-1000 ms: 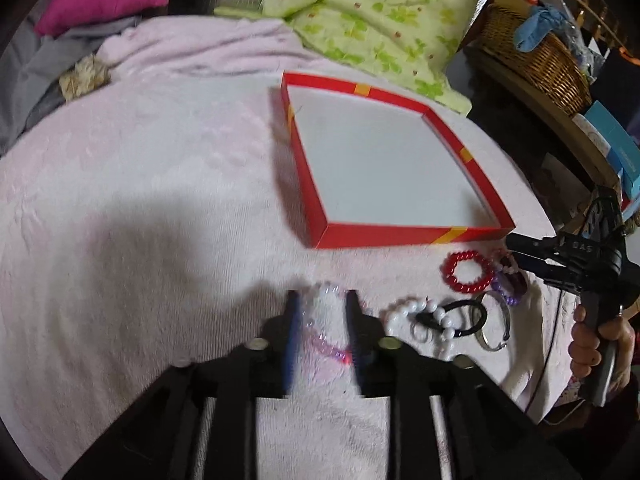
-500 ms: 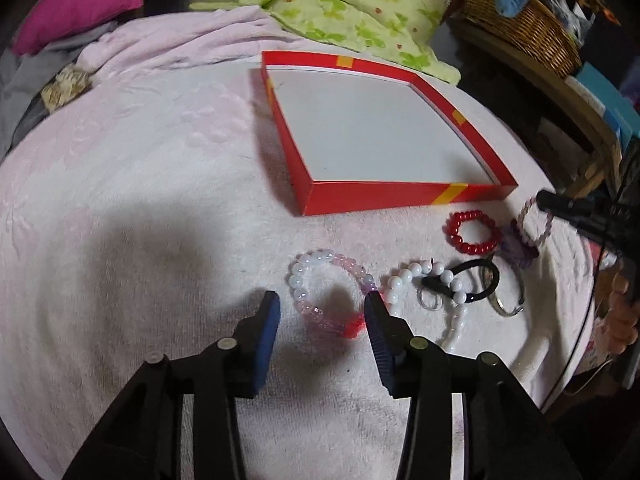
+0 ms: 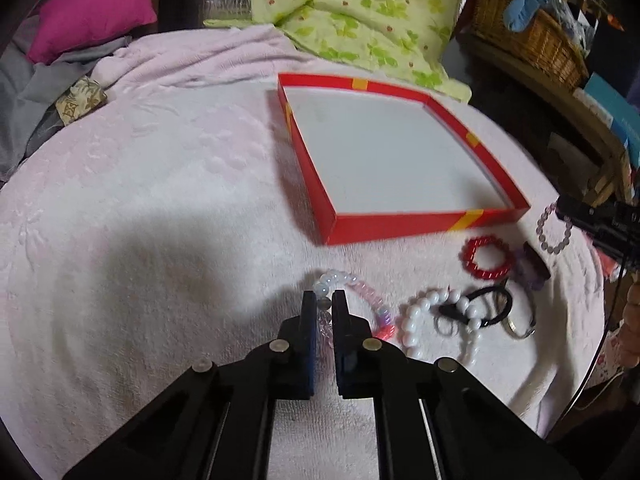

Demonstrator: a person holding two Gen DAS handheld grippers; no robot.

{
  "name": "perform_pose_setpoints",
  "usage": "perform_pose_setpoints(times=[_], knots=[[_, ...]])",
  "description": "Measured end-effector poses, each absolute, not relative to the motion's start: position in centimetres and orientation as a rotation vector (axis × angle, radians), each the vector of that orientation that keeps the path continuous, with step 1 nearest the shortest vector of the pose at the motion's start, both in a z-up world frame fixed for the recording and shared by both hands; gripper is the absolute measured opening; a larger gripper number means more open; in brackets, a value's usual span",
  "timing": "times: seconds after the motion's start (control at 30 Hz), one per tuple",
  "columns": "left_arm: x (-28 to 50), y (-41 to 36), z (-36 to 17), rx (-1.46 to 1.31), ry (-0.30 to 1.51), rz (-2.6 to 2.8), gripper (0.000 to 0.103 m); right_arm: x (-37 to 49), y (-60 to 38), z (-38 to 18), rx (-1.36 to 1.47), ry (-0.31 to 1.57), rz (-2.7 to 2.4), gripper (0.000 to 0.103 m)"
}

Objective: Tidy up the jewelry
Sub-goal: 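Carry both bracelets into the red box lid and open both tools, then withdraw both open tools from the red box lid toward the bracelets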

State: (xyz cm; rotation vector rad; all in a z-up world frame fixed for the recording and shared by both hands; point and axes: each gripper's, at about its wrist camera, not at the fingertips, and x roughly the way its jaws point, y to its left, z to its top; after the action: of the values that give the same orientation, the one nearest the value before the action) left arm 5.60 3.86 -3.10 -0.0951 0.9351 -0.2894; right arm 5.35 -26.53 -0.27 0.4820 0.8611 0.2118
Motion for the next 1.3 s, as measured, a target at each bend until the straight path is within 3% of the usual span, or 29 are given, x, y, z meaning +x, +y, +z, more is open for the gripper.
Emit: perform_pose_setpoints(times=[0.5,0.9,0.97,1.03,1.1,1.3], knots=[[5.8,0.1,4.4,-0.120,0.721,-0.442,0.008,9.3,-24.6,0.4,0.539,0.780,0.204,0.009],[13.1,-2.4,1.1,-0.099,0.746,-0.320,0.008,14.8,-23.0,-2.8,0.487,0.831,0.161,0.012],[13.4,-2.3,0.9,-0.086,0.759,-0.298,0.013,15.1,-23.7,-3.0,0.498,0.840,0.135,0.013],[13.1,-2.2,0.9,-0.064,0.754,-0.289,0.025,15.1,-24.5,-2.9,0.511,0.842,0.116,0.033],[12.6,-1.7,1.2,-0.031,0.739,-0.246,0.050,14.5,-25.8,-2.4,0.519,0.819,0.081,0.041],[11.3,2.6,1.7,-0.120,0.725,-0.140,0.064,12.2,-29.4,-0.9,0.566,0.771,0.033,0.042]])
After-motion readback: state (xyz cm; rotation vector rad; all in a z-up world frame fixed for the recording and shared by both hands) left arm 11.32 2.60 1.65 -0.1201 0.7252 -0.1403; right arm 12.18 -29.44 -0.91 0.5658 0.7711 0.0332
